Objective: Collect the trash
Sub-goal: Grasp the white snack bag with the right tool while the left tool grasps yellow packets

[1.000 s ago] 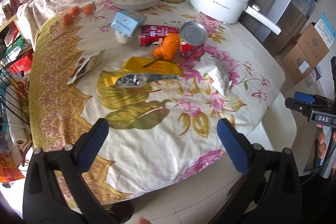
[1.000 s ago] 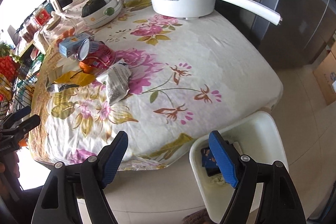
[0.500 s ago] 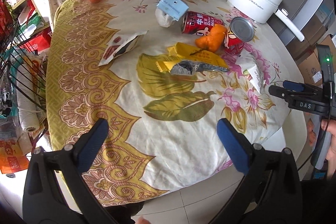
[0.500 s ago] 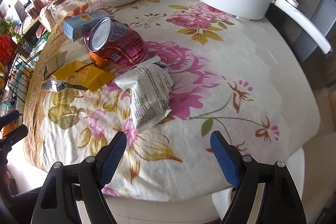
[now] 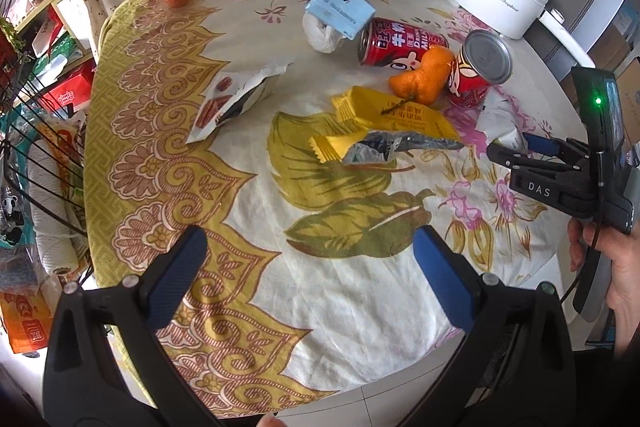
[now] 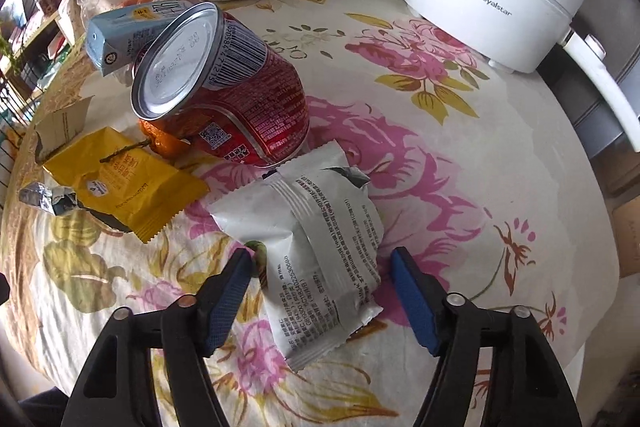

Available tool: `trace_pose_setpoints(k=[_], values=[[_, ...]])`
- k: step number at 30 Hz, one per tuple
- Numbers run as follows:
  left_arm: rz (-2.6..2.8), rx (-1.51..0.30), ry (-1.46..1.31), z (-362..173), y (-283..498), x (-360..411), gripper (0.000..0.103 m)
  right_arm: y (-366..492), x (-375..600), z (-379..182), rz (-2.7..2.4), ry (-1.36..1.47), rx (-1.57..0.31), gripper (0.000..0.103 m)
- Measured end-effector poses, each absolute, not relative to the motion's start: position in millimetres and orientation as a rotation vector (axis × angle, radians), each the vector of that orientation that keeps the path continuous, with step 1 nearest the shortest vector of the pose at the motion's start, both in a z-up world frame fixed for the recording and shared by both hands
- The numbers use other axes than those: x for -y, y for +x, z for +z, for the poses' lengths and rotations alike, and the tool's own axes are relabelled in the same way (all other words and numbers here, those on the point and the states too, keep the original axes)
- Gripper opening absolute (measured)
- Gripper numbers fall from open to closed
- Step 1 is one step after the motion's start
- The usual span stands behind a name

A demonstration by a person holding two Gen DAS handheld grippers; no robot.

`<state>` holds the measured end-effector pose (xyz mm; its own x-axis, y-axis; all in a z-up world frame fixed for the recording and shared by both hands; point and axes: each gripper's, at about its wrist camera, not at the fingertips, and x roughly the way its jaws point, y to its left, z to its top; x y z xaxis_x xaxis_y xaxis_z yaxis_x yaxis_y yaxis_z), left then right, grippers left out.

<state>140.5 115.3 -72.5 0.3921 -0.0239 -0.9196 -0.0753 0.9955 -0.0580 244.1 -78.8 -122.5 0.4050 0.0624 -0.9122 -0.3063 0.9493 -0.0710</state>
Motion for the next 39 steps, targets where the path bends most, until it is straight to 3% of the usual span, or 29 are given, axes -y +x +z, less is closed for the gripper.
trace_pose_setpoints(k=[2, 4, 14, 23, 28, 30, 39], values=[[0.029, -1.160, -0.100, -72.5, 143.7, -113.0, 0.102, 243.1, 82.9, -119.4, 0.257, -0.223, -1.140, 0.048], [0.017, -1.150, -0.117, -72.4, 148.0, -110.7, 0.102, 240.3, 88.5, -116.4, 0.273, -0.206, -1.155, 0.043], [0.000, -1.055, -0.354, -77.5, 176.3, -106.8, 0.101, 223.4, 146.5, -91.2, 0.263, -0.067, -1.208, 0.041], [0.065, -1.068, -0.507, -108.9, 193.6, -111.0, 0.067, 198.6, 188.3, -77.1, 0.250, -0.097, -1.204, 0.041], [0.056, -1.083, -0.606, -116.5, 193.3, -109.5, 0.031, 188.8, 210.5, -72.4, 0.243, -0.088, -1.203, 0.041], [0.060, -1.070, -0.595, -110.8, 191.0, -104.9, 0.023, 184.4, 219.7, -69.0, 0.241, -0.079, -1.200, 0.041], [0.079, -1.044, -0.541, -85.2, 169.4, -101.8, 0.017, 167.2, 242.0, -50.3, 0.256, -0.036, -1.160, 0.041]])
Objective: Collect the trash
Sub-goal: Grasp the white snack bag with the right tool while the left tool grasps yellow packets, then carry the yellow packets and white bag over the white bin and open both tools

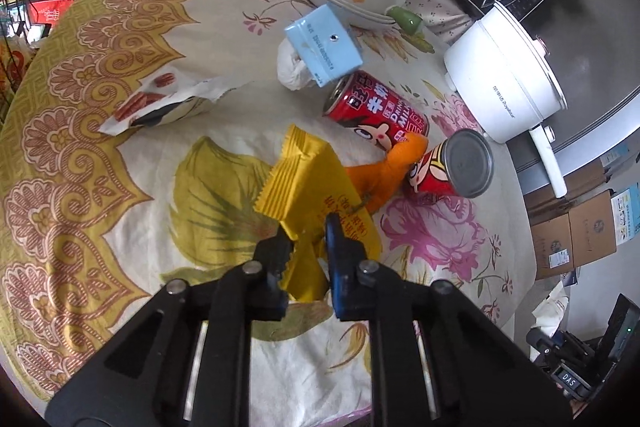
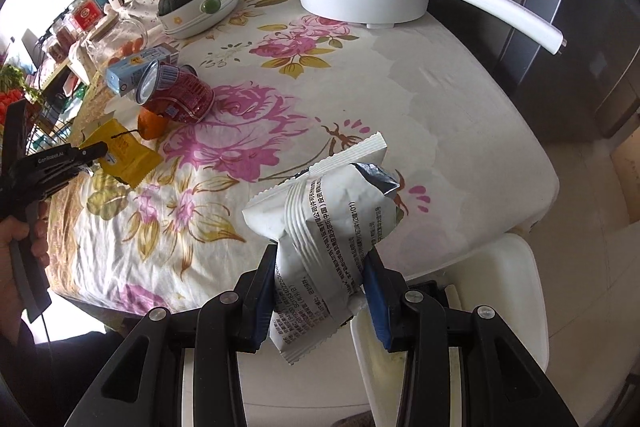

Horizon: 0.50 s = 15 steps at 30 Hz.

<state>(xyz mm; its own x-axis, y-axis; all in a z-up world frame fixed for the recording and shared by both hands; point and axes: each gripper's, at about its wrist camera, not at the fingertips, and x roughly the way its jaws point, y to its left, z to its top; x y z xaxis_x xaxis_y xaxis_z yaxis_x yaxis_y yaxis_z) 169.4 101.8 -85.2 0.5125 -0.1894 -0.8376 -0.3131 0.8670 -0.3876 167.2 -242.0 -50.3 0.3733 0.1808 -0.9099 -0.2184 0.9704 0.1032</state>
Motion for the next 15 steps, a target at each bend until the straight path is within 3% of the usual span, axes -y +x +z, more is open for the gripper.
trace_pose_setpoints(k=[15], values=[[0.038, -0.958, -0.538, -51.8, 128.2, -128.1, 0.010, 153.9, 265.6, -40.6, 0.235, 0.008, -1.132, 0.041]])
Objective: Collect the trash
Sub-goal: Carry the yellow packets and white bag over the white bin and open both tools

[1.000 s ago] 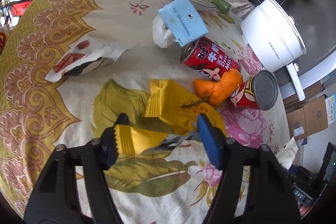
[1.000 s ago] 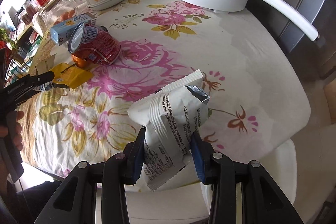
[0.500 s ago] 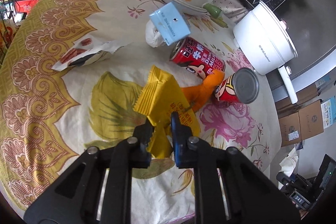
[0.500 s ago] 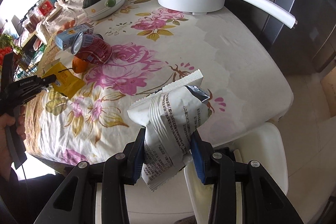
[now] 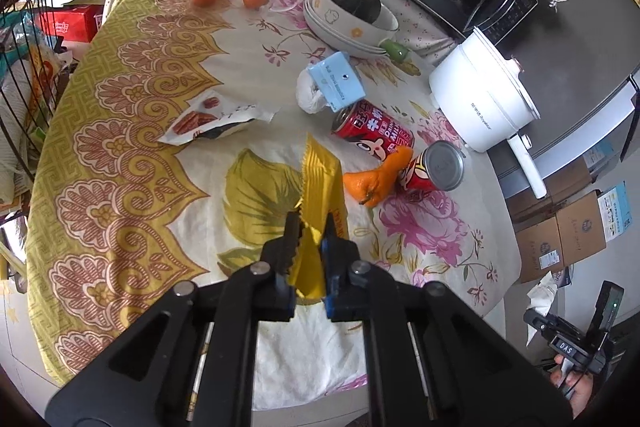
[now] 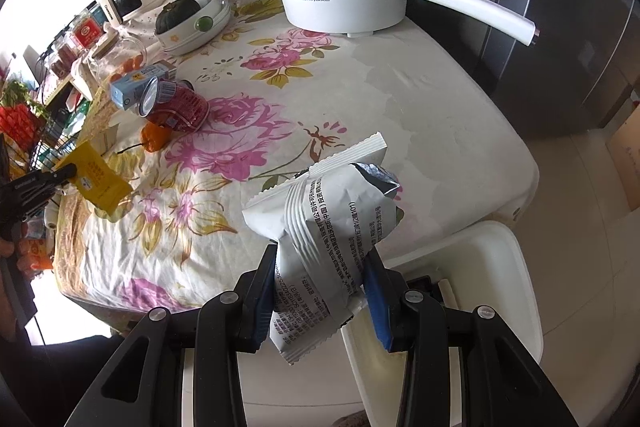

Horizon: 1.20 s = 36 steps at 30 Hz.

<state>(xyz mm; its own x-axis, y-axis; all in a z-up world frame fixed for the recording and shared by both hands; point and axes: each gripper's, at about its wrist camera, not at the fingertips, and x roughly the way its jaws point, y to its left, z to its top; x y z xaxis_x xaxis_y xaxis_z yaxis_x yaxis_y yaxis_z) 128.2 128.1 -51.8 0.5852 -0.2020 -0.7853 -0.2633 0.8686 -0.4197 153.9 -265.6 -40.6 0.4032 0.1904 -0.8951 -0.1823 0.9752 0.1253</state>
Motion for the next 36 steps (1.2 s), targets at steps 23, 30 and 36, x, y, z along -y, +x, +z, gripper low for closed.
trace_pose_setpoints(k=[23, 30, 36], values=[[-0.456, -1.037, -0.353, -46.8, 137.5, 71.0, 0.010, 132.6, 324.5, -44.9, 0.140, 0.071, -1.144, 0.041], [-0.592, -1.076, -0.279, -60.1, 137.0, 142.3, 0.010, 113.8, 378.5, -53.2, 0.053, 0.108, -1.160, 0.041], [-0.678, -1.102, -0.230, -73.9, 132.4, 190.0, 0.010, 92.9, 424.2, -61.4, -0.017, 0.150, -1.177, 0.042]])
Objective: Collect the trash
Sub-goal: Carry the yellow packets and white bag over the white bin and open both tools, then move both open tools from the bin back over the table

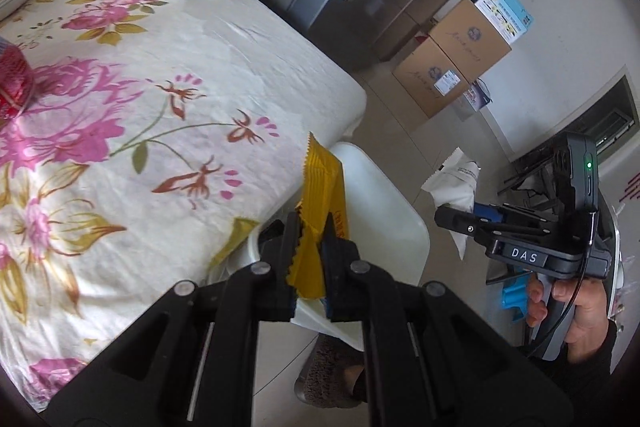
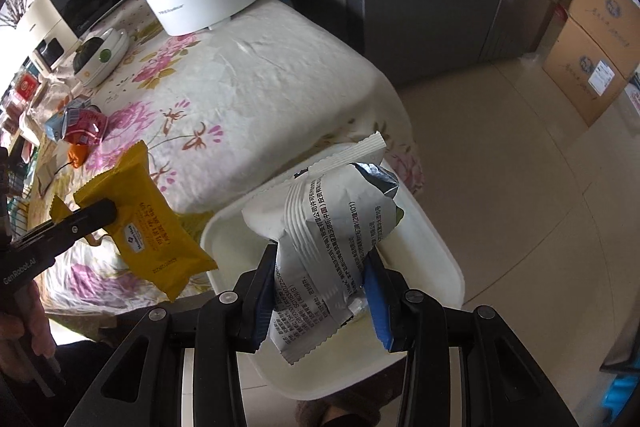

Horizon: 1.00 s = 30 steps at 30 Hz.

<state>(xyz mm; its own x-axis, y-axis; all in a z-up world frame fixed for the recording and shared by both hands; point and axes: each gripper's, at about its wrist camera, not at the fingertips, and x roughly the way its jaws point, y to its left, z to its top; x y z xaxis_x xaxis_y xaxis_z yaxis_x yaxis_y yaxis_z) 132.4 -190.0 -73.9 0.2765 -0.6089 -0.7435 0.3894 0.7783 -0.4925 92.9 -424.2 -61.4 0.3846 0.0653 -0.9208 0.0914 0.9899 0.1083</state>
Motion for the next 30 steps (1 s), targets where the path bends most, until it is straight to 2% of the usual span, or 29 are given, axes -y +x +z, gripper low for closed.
trace_pose_setpoints(k=[7, 8, 10, 11, 12, 13, 16, 20, 22, 26, 27, 29, 30], values=[[-0.743, -1.099, -0.139, -91.7, 129.5, 228.5, 0.013, 79.1, 452.9, -71.0, -0.061, 0.175, -1.204, 0.042], [-0.741, -1.104, -0.121, -95.0, 129.7, 231.0, 0.019, 78.3, 453.8, -72.2, -0.063, 0.175, -1.207, 0.042], [-0.698, -1.104, -0.083, -98.2, 131.2, 230.4, 0.051, 76.6, 454.9, -73.4, -0.062, 0.175, -1.209, 0.042], [-0.671, -1.097, -0.066, -98.6, 132.3, 228.9, 0.059, 75.5, 454.4, -73.6, -0.061, 0.175, -1.209, 0.042], [-0.648, -1.091, -0.050, -98.4, 133.1, 226.9, 0.071, 74.6, 453.9, -73.6, -0.058, 0.173, -1.208, 0.042], [-0.624, -1.085, -0.031, -97.9, 134.0, 224.2, 0.078, 74.2, 453.6, -73.6, -0.056, 0.170, -1.208, 0.042], [-0.554, -1.055, 0.036, -94.6, 134.1, 216.3, 0.084, 74.0, 452.1, -74.1, -0.053, 0.162, -1.210, 0.042], [-0.501, -1.027, 0.085, -90.8, 131.9, 208.9, 0.087, 76.6, 446.3, -75.3, -0.047, 0.154, -1.214, 0.042], [-0.487, -1.018, 0.096, -88.4, 130.3, 206.1, 0.093, 77.6, 442.4, -75.2, -0.042, 0.151, -1.214, 0.042], [-0.468, -1.000, 0.116, -84.6, 128.0, 201.3, 0.097, 78.4, 435.0, -73.1, -0.033, 0.155, -1.211, 0.046], [-0.463, -0.999, 0.124, -83.7, 126.8, 198.7, 0.098, 79.0, 433.5, -72.8, -0.022, 0.164, -1.211, 0.050], [-0.450, -0.998, 0.140, -82.4, 125.7, 194.2, 0.099, 80.9, 430.8, -71.0, -0.023, 0.184, -1.201, 0.072], [-0.444, -1.000, 0.145, -82.4, 125.4, 193.5, 0.100, 82.0, 429.3, -70.1, -0.026, 0.186, -1.197, 0.075]])
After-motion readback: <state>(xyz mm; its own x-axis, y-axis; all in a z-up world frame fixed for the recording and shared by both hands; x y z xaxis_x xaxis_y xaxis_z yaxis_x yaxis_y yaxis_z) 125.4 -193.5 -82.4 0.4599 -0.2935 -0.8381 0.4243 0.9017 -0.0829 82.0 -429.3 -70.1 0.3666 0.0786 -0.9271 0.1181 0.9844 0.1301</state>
